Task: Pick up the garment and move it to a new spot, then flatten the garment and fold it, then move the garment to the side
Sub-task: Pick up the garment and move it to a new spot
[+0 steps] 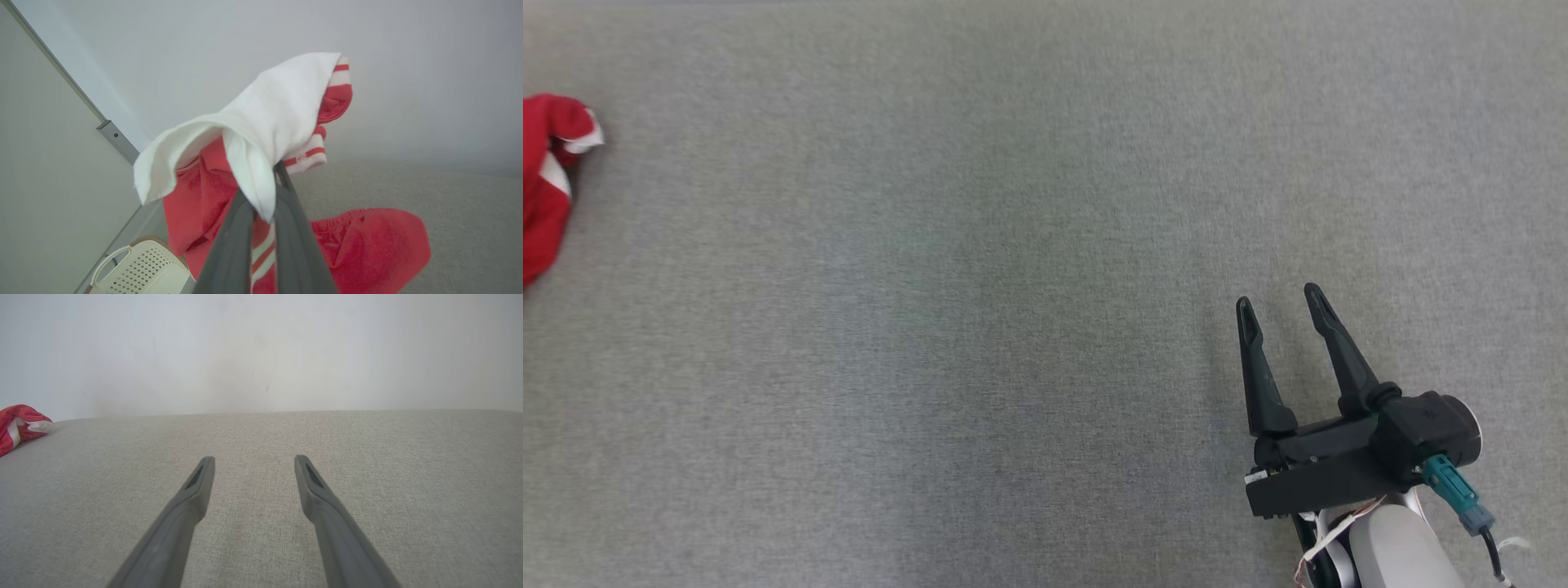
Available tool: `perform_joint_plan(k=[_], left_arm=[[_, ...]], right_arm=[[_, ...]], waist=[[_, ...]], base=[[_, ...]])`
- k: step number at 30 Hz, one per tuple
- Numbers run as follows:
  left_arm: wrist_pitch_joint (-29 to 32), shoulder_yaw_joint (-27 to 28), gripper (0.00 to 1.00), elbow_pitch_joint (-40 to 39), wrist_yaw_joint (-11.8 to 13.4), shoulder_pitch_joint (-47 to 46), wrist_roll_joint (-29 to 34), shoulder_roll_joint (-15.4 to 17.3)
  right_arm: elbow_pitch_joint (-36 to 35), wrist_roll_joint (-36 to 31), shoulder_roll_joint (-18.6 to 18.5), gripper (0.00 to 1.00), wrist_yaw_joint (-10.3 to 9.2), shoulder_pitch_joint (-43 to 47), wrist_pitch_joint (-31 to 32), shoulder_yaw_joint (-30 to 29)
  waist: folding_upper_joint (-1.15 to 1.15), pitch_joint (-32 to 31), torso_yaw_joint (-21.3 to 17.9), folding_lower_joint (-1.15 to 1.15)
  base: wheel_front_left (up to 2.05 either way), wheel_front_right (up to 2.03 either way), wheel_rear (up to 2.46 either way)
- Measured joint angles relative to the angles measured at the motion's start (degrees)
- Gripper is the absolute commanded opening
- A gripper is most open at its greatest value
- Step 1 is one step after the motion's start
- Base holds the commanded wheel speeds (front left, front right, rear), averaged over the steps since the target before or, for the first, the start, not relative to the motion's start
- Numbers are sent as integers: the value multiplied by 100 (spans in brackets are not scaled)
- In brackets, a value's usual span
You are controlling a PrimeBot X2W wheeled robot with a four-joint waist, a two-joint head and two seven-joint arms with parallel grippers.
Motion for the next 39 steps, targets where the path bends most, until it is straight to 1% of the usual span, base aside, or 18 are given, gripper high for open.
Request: perform_joint_plan(k=[6, 9, 11, 16, 19, 24, 26, 32, 35, 39], left_arm=[[-302, -450, 0, -433, -48, -505, 170, -22], [-350, -756, 0, -801, -51, -786, 147, -177], [-356, -1033, 0, -1098, -59, -850, 65, -296], [-55, -1599, 0, -2011, -59, -1068, -526, -528], [146, -1869, 0, -2664, -59, -1094, -792, -589], [538, -2098, 0, -3675, -59, -896, -1160, -760], [682, -2163, 0, -4088, -48, -718, -1232, -896], [1113, -2390, 0, -5245, 133, -185, -1479, -1354], [1245, -2512, 0, -5638, 225, 63, -1573, -1551], [1296, -2547, 0, -5884, 352, 623, -1778, -1722]], right_arm=[[65, 162, 1, 100, 0, 125, 1, 3], [76, 242, 2, 100, 0, 197, 0, 0], [101, 301, 3, 100, 0, 304, 1, -11], [112, 411, 3, 100, 0, 453, 0, -90], [99, 461, -1, 100, 0, 474, 0, -163], [112, 579, -1, 100, 0, 492, 0, -196], [114, 621, -1, 100, 0, 544, 0, -179], [102, 737, 0, 100, 0, 566, 0, -219], [113, 771, -1, 100, 0, 562, 0, -218], [130, 795, -1, 100, 0, 558, 0, -224]], waist=[[0, -341, 103, 0], [0, -535, 119, 0], [0, -669, 113, -1], [-1, -977, 35, -1], [-2, -1080, -96, -2], [-2, -1154, -416, -1], [-2, -1169, -563, -1], [-1, -1165, -1026, 0], [-1, -1132, -1237, -1], [0, -1074, -1464, 0]], base=[[0, 0, 0], [0, 0, 0], [0, 0, 0], [0, 0, 0], [0, 0, 0], [0, 0, 0], [0, 0, 0], [0, 0, 0], [0, 0, 0], [0, 0, 0]])
